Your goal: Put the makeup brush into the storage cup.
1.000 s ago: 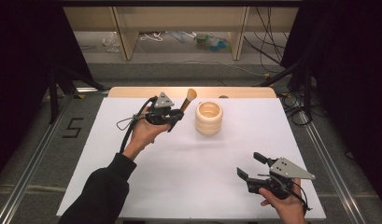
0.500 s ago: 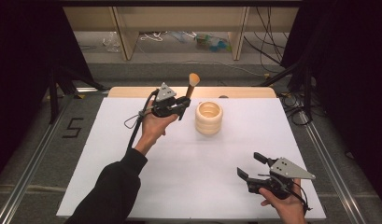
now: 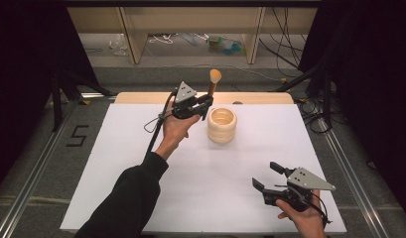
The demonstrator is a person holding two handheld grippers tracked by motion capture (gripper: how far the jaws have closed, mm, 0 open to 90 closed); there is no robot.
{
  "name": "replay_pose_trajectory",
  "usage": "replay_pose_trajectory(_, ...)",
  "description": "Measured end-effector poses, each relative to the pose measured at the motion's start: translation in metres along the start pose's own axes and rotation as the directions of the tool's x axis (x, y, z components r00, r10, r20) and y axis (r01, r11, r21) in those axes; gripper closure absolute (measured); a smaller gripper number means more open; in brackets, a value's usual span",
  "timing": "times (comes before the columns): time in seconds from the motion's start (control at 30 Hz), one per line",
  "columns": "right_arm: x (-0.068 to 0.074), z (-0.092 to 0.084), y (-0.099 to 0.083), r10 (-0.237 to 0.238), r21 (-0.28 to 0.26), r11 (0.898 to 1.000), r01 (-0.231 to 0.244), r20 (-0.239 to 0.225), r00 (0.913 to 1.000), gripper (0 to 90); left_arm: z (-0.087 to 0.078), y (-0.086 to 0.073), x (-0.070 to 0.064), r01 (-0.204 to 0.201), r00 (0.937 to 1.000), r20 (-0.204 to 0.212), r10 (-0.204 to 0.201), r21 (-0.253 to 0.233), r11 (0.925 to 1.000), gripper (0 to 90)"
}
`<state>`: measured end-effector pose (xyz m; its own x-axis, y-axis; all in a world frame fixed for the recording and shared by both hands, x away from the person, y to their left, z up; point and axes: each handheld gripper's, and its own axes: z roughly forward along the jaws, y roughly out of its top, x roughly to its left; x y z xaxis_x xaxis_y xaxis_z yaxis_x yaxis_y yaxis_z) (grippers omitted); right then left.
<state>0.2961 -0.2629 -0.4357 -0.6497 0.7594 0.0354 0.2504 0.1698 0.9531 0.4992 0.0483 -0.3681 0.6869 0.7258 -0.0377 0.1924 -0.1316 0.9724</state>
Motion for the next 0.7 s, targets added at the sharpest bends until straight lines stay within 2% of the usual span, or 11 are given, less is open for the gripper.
replay_pose_trajectory(0.13,0.000,0.000,0.000,0.000,-0.001,1.000,0.000,-0.001,1.0000,19.4,0.006,0.001,-0.003,-0.019,0.9998,-0.005,0.019,-0.004,0.9998,74.4)
replay_pose_trajectory(0.23,0.000,0.000,0.000,0.005,0.008,1.000,-0.005,-0.004,1.0000,19.5,0.010,0.003,-0.004,-0.019,0.9998,-0.004,0.019,-0.008,0.9998,74.4)
replay_pose_trajectory(0.7,0.001,-0.001,0.000,0.012,0.017,1.000,-0.012,-0.005,0.9999,19.4,0.033,0.002,-0.014,0.000,0.9999,0.013,0.000,-0.027,0.9996,74.4)
